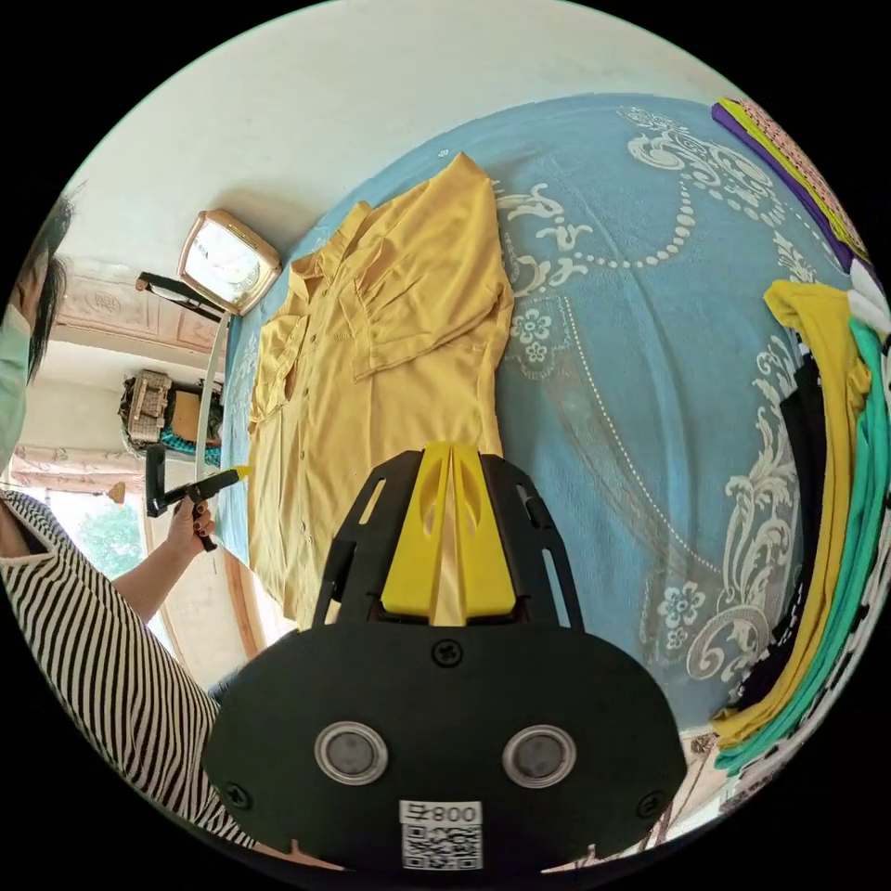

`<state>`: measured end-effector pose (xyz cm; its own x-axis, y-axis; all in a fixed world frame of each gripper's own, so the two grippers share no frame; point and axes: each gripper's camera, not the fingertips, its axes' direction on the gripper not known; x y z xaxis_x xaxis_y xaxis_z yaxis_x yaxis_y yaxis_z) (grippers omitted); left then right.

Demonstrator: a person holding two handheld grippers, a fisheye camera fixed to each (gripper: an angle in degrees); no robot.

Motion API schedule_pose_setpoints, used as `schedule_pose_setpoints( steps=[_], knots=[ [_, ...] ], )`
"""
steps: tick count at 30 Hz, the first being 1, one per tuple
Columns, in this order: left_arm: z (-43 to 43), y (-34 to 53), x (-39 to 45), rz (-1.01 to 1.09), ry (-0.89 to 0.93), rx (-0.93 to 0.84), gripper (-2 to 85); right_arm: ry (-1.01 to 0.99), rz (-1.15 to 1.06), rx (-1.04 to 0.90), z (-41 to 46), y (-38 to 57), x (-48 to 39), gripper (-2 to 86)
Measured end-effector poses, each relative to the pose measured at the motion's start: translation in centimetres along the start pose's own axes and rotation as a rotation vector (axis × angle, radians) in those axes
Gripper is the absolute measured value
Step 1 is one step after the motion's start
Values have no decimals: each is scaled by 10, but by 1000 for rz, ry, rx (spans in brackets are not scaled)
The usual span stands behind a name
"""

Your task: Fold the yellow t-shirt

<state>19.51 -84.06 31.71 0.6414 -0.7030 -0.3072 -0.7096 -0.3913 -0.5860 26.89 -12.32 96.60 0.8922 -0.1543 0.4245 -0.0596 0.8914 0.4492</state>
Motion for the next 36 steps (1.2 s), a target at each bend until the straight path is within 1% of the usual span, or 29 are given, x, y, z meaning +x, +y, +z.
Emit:
schedule_pose_setpoints(
  steps=[2, 3, 7, 9, 12, 17, 19, 23, 25, 28, 34, 36],
  knots=[
    [2, 28, -11, -24, -98, -50, 2, 48, -6, -38, -1, 15, -2, 1],
    [5, 33, -14, -25, -113, -64, 2, 76, -4, -65, 0, 24, -3, 1],
    [38, 59, -23, 31, -230, -168, 3, 132, -4, -120, 6, 43, -5, 2],
    [41, 67, -25, 68, -269, -145, 3, 196, -31, -153, 13, 51, -8, 2],
    [45, 82, -43, 21, -236, -99, 3, 237, -73, -164, 24, 59, -12, 2],
    [51, 106, -87, -40, -98, -58, 3, 192, -86, -134, 24, 71, -7, 2],
    [53, 115, -98, -37, -86, -33, 3, 181, -106, -125, 24, 76, -6, 2],
    [60, 137, -110, 26, -150, 10, 3, 236, -196, -106, 27, 89, -14, 3],
    [62, 145, -117, 48, -152, 11, 3, 241, -220, -93, 27, 96, -15, 3],
    [64, 162, -136, 71, -102, 6, 3, 222, -253, -86, 25, 103, -11, 5],
    [36, 217, -187, -8, -29, 106, 4, 185, -244, -60, 1, 132, -2, 24],
    [28, 237, -199, -28, 6, 124, 6, 171, -223, -20, -18, 151, -2, 40]
  ],
)
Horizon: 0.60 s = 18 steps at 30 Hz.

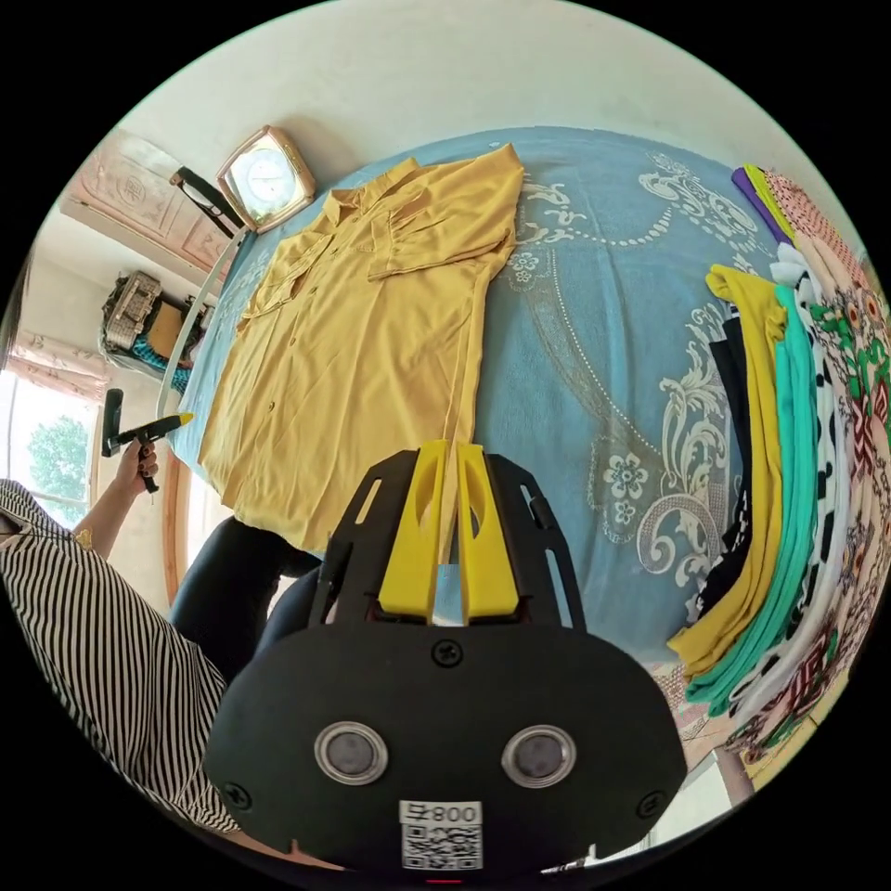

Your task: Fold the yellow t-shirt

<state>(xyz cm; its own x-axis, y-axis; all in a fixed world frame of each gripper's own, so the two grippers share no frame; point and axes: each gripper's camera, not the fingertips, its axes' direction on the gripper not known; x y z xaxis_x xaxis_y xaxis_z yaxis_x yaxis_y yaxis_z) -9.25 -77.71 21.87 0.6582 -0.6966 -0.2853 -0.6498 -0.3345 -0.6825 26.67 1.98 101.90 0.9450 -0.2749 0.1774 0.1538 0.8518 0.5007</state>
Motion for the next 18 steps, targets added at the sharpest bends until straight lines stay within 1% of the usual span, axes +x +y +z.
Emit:
schedule_pose_setpoints(
  steps=[2, 7, 10, 12, 18],
  knots=[
    [-7, 30, -22, -84, 70, 32, 10, -17, 20, -28, -6, 13, 1, 53],
    [-10, 89, -73, -262, 172, 106, 36, -60, 91, -80, -7, 44, 12, 77],
    [-6, 117, -101, -334, 185, 104, 65, -159, 153, -65, -5, 56, 26, 84],
    [-2, 127, -115, -355, 206, 103, 75, -193, 187, -80, 1, 62, 34, 87],
    [23, 134, -148, -364, 256, 74, 89, -185, 202, -103, 10, 70, 33, 86]
  ],
)
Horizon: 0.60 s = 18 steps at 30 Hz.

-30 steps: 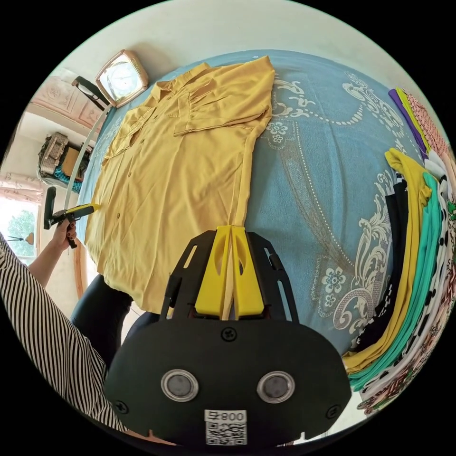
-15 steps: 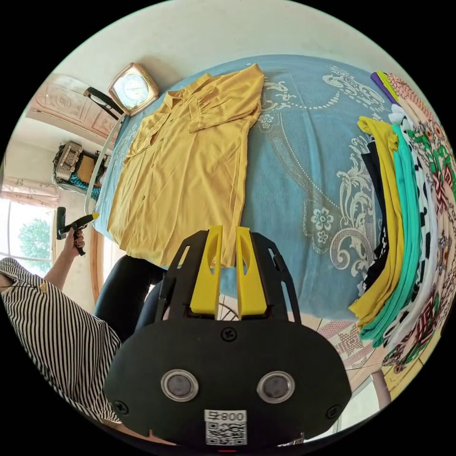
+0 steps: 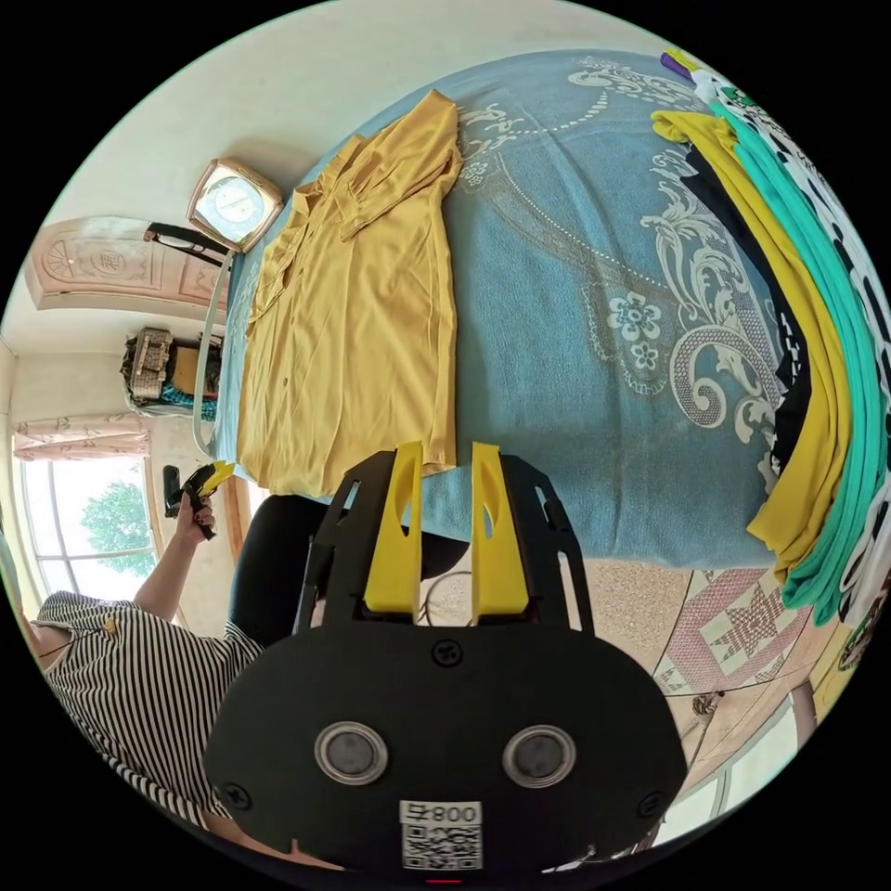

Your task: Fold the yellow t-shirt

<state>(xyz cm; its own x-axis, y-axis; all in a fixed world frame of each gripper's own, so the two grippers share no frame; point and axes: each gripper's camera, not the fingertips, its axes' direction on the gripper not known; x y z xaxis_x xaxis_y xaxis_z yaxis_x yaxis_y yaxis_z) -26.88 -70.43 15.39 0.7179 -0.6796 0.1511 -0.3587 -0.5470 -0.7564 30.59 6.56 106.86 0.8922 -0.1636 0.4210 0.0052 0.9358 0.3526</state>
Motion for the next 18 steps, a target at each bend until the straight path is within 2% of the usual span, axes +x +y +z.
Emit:
schedule_pose_setpoints(
  steps=[7, 15, 18],
  knots=[
    [24, -10, -17, 58, -32, -53, 82, 27, 1, -18, 2, 1, -3, 82],
    [34, -15, -39, 52, -63, -49, 26, 74, 13, -9, 8, 5, -9, 69],
    [41, -11, -46, 46, -24, -60, 15, 98, 19, -9, 10, 6, -11, 52]
  ],
)
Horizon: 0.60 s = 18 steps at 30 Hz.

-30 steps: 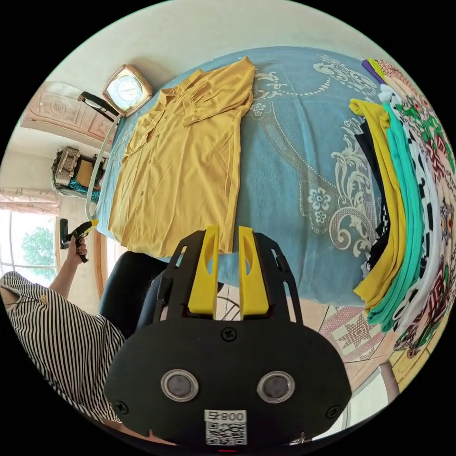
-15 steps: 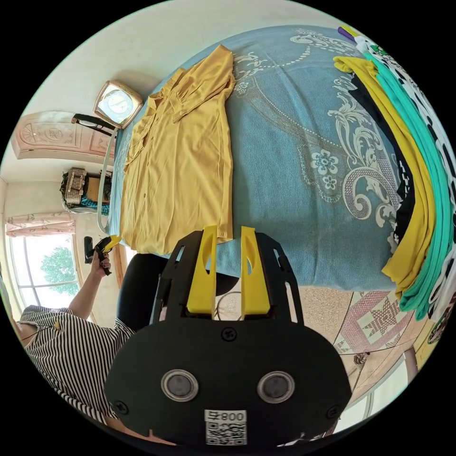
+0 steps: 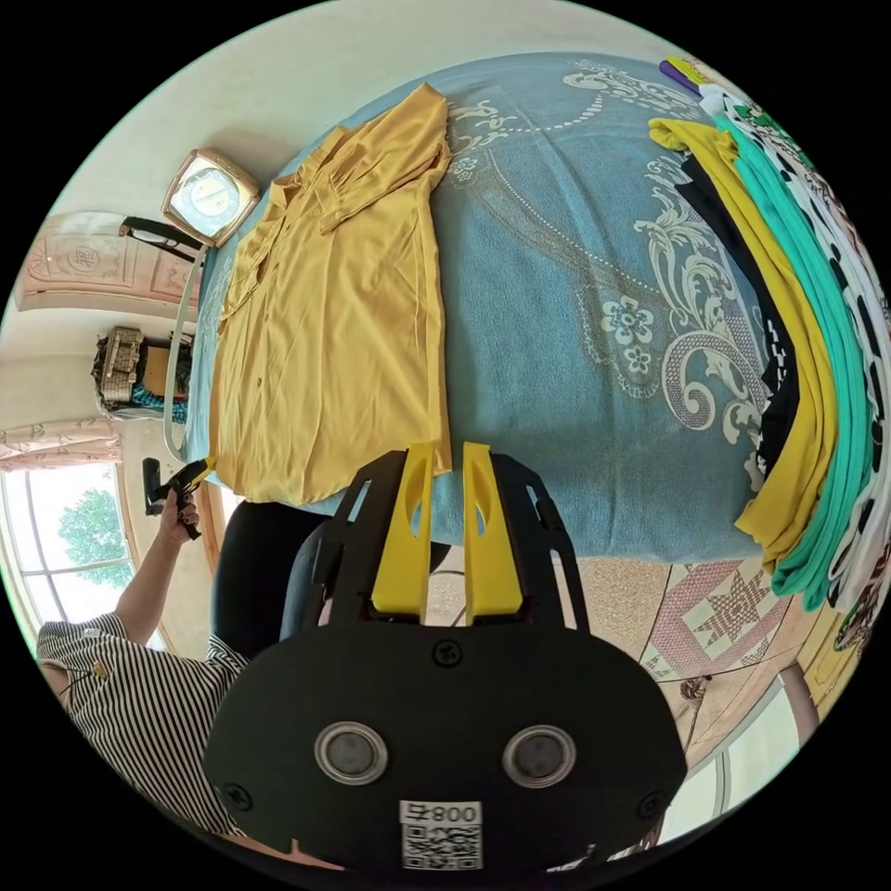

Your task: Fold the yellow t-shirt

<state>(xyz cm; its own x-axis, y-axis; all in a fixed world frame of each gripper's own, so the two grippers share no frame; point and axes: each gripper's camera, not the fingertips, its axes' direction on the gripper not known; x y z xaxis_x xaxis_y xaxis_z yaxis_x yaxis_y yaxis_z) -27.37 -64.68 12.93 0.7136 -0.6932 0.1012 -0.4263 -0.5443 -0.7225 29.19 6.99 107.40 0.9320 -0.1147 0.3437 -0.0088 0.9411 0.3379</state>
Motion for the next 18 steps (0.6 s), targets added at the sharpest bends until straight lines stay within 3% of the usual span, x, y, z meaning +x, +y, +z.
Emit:
schedule_pose_setpoints(
  steps=[8, 18],
  knots=[
    [4, 10, -3, -15, 21, 20, 8, 22, 4, 13, 1, 6, -1, 27],
    [12, 20, -2, -12, 46, 24, 13, -39, 8, 59, -6, 17, -4, 69]
  ],
)
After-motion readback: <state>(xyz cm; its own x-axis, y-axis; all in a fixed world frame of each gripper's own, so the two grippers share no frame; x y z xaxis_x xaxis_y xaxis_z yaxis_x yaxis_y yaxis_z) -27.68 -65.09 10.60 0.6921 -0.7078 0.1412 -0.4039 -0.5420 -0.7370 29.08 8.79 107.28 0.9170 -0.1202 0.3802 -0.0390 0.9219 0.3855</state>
